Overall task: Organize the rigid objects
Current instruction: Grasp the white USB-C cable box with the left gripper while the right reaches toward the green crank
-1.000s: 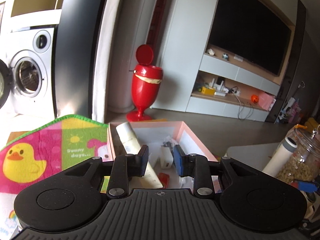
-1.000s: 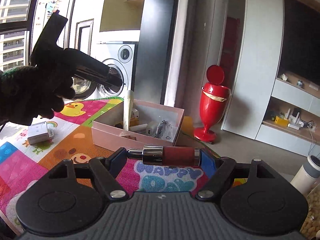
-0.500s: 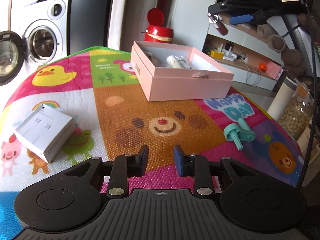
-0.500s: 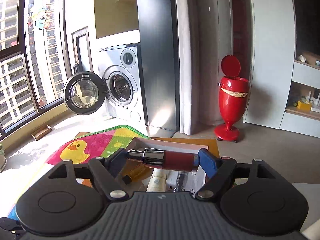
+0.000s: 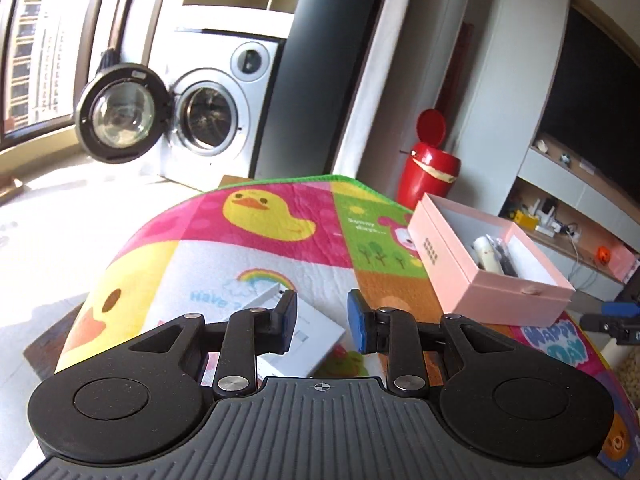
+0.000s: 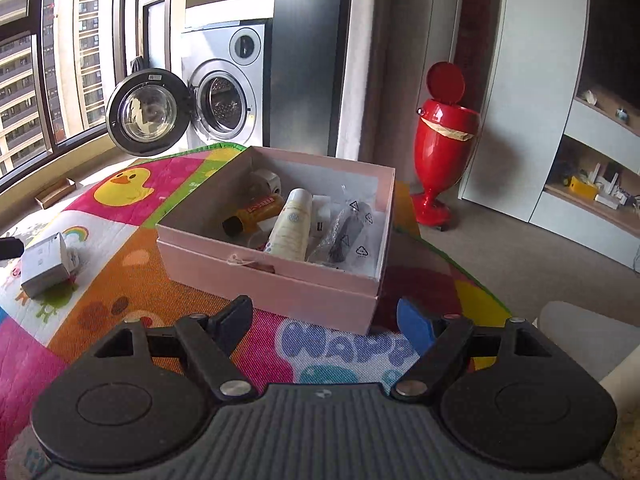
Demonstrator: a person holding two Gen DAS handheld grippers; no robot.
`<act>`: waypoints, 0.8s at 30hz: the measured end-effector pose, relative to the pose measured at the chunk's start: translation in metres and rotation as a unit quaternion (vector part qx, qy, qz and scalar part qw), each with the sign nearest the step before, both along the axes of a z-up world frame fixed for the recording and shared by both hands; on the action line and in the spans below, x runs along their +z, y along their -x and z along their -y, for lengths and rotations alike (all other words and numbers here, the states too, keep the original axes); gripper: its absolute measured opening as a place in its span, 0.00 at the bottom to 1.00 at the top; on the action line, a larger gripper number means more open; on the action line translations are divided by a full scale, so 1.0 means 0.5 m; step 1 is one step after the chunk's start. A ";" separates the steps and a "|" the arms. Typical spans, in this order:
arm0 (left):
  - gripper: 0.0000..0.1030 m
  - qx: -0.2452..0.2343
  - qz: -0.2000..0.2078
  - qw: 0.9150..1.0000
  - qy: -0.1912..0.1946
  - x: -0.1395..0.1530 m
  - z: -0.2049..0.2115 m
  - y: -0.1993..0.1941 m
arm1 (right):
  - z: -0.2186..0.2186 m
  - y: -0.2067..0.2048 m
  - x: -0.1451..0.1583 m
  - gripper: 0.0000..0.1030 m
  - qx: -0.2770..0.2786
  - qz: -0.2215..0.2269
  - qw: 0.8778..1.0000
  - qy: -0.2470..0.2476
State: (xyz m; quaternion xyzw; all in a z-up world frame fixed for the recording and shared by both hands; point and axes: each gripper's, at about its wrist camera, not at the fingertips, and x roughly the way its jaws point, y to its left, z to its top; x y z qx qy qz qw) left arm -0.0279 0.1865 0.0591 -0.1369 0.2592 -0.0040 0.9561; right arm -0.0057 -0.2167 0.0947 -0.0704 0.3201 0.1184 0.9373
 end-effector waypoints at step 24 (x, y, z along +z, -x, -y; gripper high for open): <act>0.32 -0.100 -0.029 0.987 -0.118 -0.044 0.148 -0.002 | 0.008 0.077 -0.111 0.80 0.005 -0.072 0.991 -0.113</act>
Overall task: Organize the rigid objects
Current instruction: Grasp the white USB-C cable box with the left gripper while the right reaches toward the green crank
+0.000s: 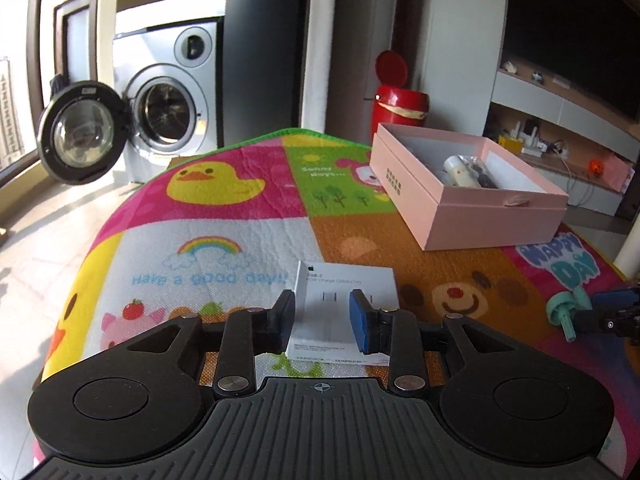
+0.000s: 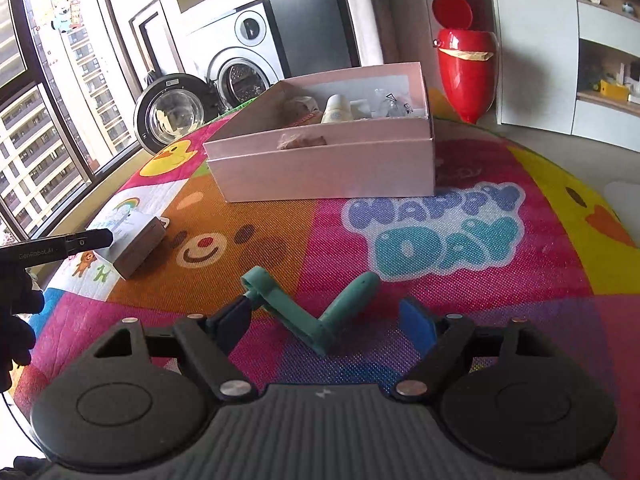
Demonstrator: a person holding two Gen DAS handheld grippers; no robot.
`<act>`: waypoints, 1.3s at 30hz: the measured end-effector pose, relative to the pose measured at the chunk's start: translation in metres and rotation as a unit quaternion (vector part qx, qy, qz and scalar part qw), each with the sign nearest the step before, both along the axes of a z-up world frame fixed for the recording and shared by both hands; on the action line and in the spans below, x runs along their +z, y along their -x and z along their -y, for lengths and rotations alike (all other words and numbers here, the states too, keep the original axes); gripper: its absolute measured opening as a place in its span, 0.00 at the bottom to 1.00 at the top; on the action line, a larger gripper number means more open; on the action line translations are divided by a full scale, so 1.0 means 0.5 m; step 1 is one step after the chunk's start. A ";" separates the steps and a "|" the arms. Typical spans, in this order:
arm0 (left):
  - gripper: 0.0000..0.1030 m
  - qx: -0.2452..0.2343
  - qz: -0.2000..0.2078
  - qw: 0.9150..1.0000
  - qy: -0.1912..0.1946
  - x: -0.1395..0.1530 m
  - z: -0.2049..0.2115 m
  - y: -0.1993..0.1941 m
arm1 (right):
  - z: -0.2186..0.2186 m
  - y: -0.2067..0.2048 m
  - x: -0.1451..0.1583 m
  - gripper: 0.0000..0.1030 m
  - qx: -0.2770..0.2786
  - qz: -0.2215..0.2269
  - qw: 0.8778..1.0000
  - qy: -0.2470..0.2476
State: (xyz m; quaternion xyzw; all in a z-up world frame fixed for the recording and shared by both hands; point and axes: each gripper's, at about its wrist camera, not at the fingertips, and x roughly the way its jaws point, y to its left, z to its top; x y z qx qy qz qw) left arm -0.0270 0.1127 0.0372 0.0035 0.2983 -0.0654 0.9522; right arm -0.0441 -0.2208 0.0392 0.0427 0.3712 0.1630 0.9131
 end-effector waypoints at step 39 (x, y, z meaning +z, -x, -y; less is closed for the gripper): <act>0.73 -0.010 -0.033 0.999 0.017 -0.032 0.051 -0.057 | -0.035 0.016 -0.015 0.87 0.015 0.036 0.997 0.060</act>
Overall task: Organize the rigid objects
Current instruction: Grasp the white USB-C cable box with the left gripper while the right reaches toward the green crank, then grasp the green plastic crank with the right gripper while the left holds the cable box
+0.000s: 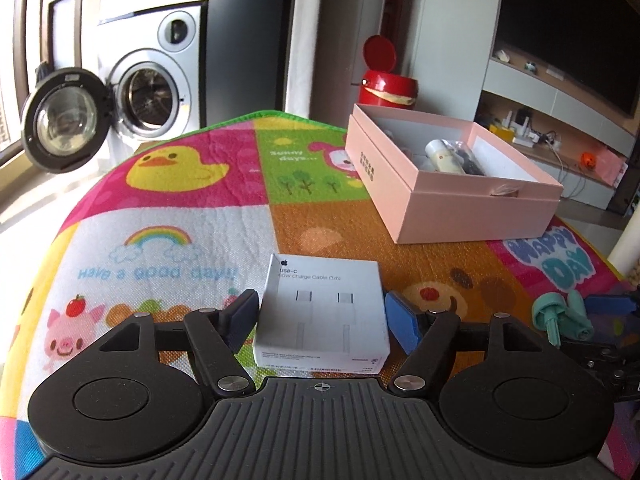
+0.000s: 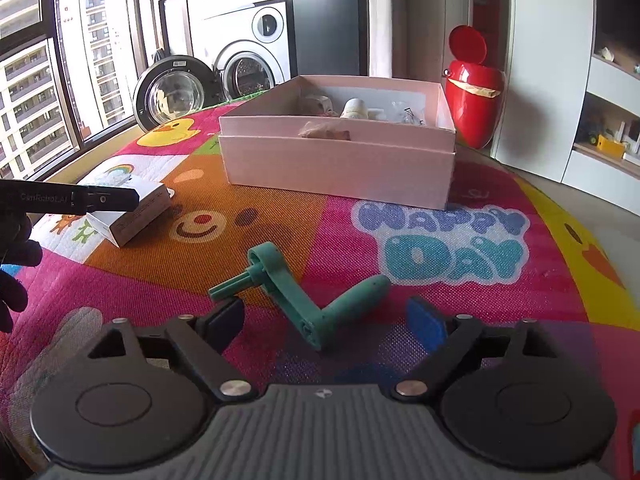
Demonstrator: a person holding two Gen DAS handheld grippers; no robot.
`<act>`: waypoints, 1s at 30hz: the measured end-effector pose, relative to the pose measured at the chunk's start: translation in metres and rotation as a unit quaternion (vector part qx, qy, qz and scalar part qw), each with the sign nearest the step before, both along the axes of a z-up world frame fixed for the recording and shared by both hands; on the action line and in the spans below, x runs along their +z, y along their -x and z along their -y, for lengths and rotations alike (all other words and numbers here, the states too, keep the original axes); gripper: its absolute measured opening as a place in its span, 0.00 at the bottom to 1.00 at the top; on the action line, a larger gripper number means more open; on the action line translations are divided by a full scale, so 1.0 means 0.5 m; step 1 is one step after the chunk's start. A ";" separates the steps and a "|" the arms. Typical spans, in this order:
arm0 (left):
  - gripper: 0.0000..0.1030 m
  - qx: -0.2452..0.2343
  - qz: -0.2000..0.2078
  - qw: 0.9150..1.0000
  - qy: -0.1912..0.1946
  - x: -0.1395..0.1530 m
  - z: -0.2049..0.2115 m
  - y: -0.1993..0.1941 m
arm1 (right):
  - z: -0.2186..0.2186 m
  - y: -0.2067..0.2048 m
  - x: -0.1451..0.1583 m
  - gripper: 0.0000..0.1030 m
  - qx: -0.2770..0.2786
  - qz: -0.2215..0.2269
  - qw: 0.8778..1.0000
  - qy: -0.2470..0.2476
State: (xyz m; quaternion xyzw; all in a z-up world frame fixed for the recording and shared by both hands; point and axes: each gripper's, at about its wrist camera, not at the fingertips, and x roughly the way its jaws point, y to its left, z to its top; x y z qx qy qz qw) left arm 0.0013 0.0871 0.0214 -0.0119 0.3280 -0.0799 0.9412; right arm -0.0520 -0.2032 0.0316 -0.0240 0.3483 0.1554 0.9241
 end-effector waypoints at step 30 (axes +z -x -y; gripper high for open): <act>0.73 0.013 0.008 0.999 -0.028 -0.029 0.045 0.026 | -0.020 0.021 0.016 0.92 -0.023 0.016 0.995 0.095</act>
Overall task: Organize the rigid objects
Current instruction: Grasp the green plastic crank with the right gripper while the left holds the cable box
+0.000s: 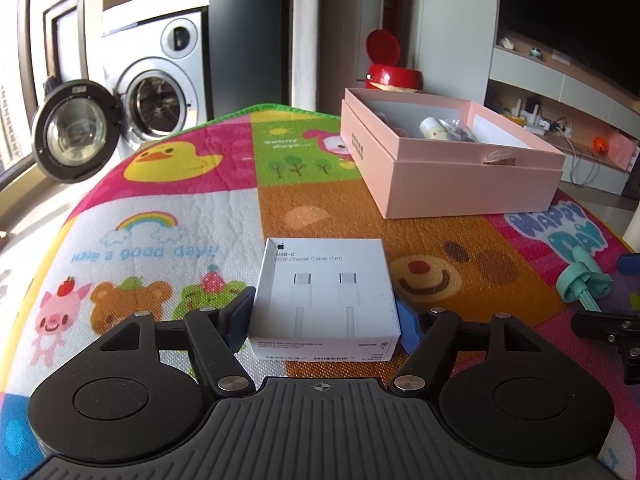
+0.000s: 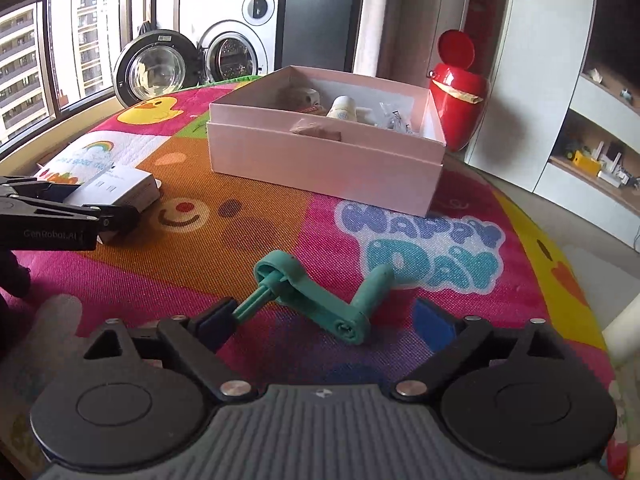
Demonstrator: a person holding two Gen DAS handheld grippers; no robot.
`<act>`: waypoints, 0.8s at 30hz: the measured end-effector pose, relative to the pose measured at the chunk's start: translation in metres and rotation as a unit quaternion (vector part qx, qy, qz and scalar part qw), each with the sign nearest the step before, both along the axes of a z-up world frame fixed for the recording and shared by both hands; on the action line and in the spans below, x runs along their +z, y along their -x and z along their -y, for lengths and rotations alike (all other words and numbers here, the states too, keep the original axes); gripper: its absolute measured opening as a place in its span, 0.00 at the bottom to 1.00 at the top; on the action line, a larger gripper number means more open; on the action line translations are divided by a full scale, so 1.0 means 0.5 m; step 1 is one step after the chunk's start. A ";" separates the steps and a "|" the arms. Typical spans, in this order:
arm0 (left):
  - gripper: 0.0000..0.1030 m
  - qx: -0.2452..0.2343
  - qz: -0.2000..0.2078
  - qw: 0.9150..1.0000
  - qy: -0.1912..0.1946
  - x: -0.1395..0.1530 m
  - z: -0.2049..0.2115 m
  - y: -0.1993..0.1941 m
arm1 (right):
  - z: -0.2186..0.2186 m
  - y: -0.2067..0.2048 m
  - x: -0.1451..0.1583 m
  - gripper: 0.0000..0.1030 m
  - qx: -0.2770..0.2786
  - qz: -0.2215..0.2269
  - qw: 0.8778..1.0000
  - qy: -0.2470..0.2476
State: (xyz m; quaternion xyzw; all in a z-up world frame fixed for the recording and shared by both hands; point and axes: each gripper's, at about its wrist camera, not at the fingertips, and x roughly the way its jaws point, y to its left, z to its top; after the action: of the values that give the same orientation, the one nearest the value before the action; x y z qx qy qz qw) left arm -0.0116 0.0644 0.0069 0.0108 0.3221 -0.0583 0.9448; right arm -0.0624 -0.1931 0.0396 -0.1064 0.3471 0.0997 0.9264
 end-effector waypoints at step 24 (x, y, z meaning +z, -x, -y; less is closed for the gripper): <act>0.73 0.000 0.001 1.000 0.000 0.000 -0.001 0.001 | -0.016 -0.038 0.002 0.68 0.016 -0.028 0.998 -0.048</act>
State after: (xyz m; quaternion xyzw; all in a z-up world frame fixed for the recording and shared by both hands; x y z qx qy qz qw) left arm -0.0119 0.0649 0.0067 0.0105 0.3215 -0.0585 0.9450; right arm -0.0432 -0.1850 0.0403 -0.0648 0.3656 0.1339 0.9188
